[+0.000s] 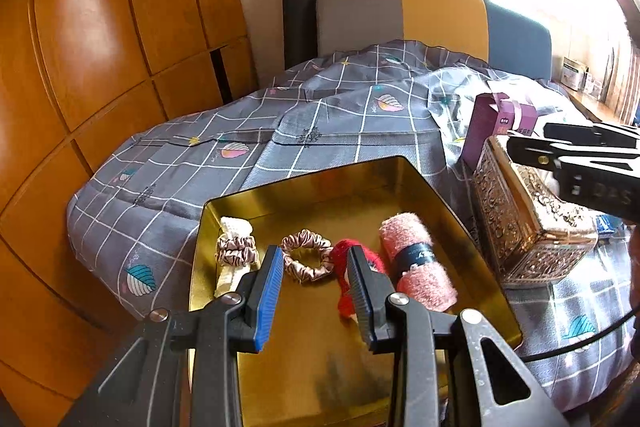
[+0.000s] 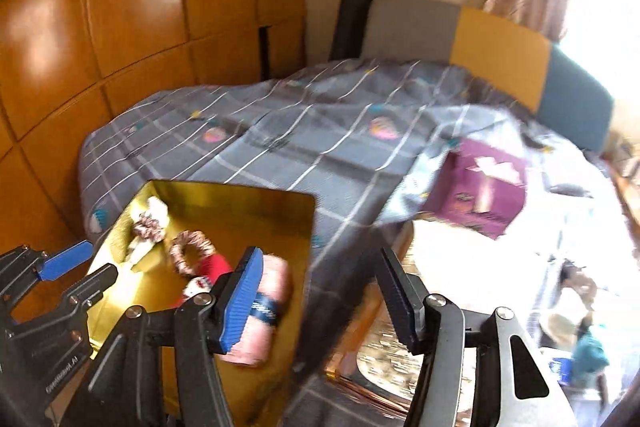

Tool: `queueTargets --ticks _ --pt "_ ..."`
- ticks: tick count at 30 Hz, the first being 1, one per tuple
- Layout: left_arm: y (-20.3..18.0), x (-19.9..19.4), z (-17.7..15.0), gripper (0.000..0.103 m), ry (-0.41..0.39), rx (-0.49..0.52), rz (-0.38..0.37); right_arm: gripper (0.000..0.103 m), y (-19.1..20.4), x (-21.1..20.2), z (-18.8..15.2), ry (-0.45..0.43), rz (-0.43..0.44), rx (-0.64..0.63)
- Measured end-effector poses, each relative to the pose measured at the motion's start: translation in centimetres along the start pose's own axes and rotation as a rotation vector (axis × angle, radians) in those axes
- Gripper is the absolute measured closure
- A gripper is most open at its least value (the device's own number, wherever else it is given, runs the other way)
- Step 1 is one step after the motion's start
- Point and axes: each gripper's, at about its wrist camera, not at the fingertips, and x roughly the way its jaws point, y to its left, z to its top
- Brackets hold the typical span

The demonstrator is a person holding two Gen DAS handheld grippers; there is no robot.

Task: Organize soft objects
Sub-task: 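Withdraw both tools from the tray back toward the bed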

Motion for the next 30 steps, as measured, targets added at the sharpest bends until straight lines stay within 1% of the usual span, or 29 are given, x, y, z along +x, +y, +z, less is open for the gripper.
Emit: queueTargets --ticks 2,4,8,15,24,30 --pt "-0.3 -0.1 0.4 0.070 -0.007 0.004 0.003 0.042 -0.4 -0.9 0.0 -0.017 -0.037 -0.005" --pt "-0.7 -0.4 0.8 0.070 -0.015 0.009 0.001 0.042 -0.9 -1.7 -0.2 -0.032 -0.053 -0.006" --pt "-1.7 -0.8 1.5 0.070 -0.029 0.027 -0.002 0.042 -1.9 -3.0 -0.4 -0.062 -0.062 0.007" --pt "-3.8 -1.2 2.4 0.070 -0.037 0.067 -0.015 0.040 -3.5 -4.7 -0.8 -0.100 -0.055 0.046" --pt "-6.2 -1.4 3.3 0.070 -0.047 0.114 -0.030 0.040 -5.6 -5.3 -1.2 -0.112 -0.062 0.088" --pt "-7.8 -1.9 3.9 0.070 -0.064 0.146 -0.047 0.040 -7.5 -5.5 -1.6 -0.116 -0.085 0.119"
